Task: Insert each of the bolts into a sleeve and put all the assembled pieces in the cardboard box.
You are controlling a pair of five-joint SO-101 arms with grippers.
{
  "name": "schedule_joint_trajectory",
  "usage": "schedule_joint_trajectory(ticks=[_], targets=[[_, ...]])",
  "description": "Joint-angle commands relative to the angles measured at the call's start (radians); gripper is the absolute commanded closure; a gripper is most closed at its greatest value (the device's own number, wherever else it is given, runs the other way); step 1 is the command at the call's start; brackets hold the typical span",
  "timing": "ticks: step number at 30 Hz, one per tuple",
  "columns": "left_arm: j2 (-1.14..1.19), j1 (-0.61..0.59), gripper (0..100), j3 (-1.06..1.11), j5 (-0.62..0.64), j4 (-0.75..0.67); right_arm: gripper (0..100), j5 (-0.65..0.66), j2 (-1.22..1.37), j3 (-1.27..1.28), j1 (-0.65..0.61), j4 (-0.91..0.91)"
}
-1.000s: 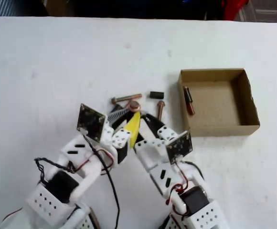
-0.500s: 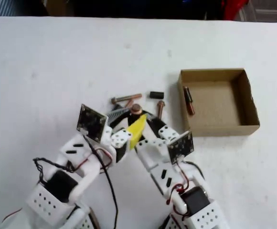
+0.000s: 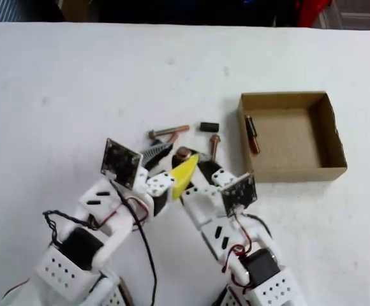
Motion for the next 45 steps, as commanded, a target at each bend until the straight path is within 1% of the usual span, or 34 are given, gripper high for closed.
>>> schedule_joint_trajectory(ticks=[1,6,9,10,12,15,20,27,29,33,40,42,45], targets=[[-0.013,-0.067,83,-0.112,-0.008,-0.025,98.2,0.002,-0.012,0.008,0.001,0.001],[-0.013,-0.182,90,-0.224,-0.008,-0.02,98.2,0.002,-0.012,0.008,0.001,0.007],[-0.013,-0.271,98,-0.269,-0.008,-0.009,98.2,0.002,-0.012,0.008,0.001,0.007],[-0.019,-0.298,98,-0.285,-0.008,0.011,98.2,0.002,-0.012,0.008,0.001,0.008],[-0.061,-0.343,97,-0.318,-0.008,0.078,98.2,0.002,-0.012,0.008,0.001,0.025],[-0.173,-0.375,98,-0.345,-0.008,0.21,98.2,0.002,-0.012,0.008,0.001,0.036],[-0.343,-0.381,98,-0.342,-0.008,0.41,98.2,0.002,-0.012,0.008,0.002,0.035],[-0.386,-0.381,98,-0.338,-0.009,0.623,98.2,0.002,-0.012,0.008,0.12,0.03],[-0.39,-0.381,98,-0.311,-0.041,0.658,98.2,0.002,-0.012,0.008,0.137,0.03],[-0.392,-0.381,98,-0.227,-0.115,0.684,98.2,0.002,-0.012,0.008,0.145,0.033],[-0.392,-0.383,98,-0.089,-0.123,0.68,98.1,0.002,-0.012,0.008,0.147,0.035],[-0.392,-0.384,98,-0.04,-0.123,0.663,98.1,0.002,-0.012,0.008,0.147,0.036],[-0.392,-0.43,98,0.034,-0.123,0.601,98.1,0.002,-0.012,0.005,0.147,0.054]])
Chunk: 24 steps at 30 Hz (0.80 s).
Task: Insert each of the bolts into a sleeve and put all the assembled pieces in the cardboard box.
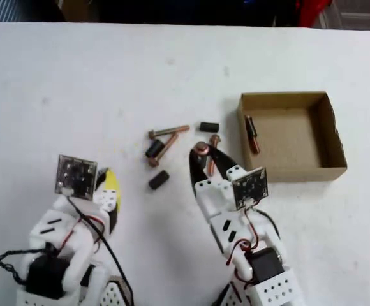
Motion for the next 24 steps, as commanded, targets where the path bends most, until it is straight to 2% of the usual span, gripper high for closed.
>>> schedule_joint_trajectory(ticks=[1,5,10,14,18,24], targets=[[-0.005,-0.061,98,0.055,-0.011,-0.087,98.1,0.002,-0.012,0.002,0.01,0.025],[-0.005,-0.15,98,0.135,-0.011,-0.16,98.1,0.018,-0.013,0.002,0.01,0.042],[-0.005,-0.222,98,0.186,-0.011,-0.239,98.1,0.173,-0.013,-0.005,0.01,0.044],[-0.005,-0.223,98,0.245,-0.011,-0.292,98.1,0.212,-0.013,-0.087,0.013,0.171],[-0.005,-0.228,98,0.331,-0.011,-0.344,98.1,0.213,-0.013,-0.19,0.091,0.302],[-0.005,-0.222,98,0.359,-0.011,-0.354,98.1,0.215,-0.012,-0.29,0.236,0.386]])
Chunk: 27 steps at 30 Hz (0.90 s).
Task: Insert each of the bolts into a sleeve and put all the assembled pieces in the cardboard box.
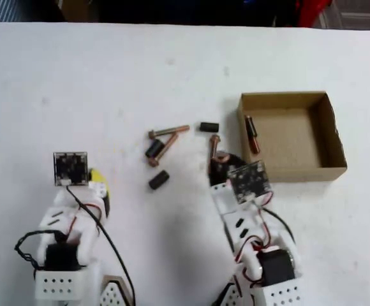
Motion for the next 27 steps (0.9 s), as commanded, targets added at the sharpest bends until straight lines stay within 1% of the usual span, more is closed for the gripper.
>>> schedule_joint_trajectory(ticks=[1,5,7,9,14,18,27], targets=[[-0.008,-0.004,98,-0.003,-0.011,-0.023,98.1,0.025,-0.012,-0.147,0.074,0.059],[-0.008,-0.004,98,0.04,-0.011,-0.049,98.1,0.066,-0.01,-0.313,0.125,0.176],[-0.008,-0.01,98,0.052,-0.008,-0.087,98.1,0.066,-0.001,-0.387,0.148,0.211],[-0.008,-0.01,98,0.052,-0.005,-0.097,98.1,0.066,0.051,-0.453,0.157,0.239],[-0.008,-0.01,98,0.052,-0.006,-0.095,98.1,0.066,0.355,-0.591,0.165,0.236],[-0.008,-0.01,98,0.052,-0.008,-0.094,98.1,0.064,0.604,-0.707,0.222,0.191],[-0.008,-0.01,98,0.052,-0.009,-0.094,98.1,0.066,0.998,-0.89,0.34,0.119]])
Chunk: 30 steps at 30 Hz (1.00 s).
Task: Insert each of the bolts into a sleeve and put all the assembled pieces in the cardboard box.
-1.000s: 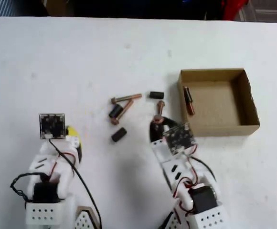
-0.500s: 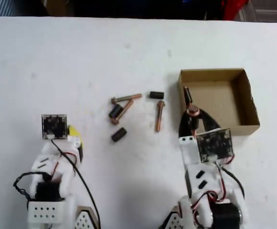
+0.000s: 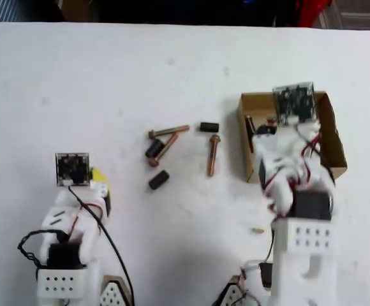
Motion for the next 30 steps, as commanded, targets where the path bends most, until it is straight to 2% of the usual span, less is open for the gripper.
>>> schedule_joint_trajectory(ticks=[1,8,22,30], targets=[[-0.008,-0.01,98,0.0,-0.009,-0.028,98.1,0.012,0.133,-0.115,0.033,-0.056],[-0.008,-0.01,98,0.0,-0.009,-0.028,98.1,0.012,0.444,-0.256,0.07,-0.107],[-0.007,-0.01,98,0.0,-0.009,-0.028,98.1,0.014,1.078,-0.698,0.085,-0.101],[-0.005,-0.01,98,0.0,-0.009,-0.028,98.0,0.014,1.34,-0.901,0.108,-0.097]])
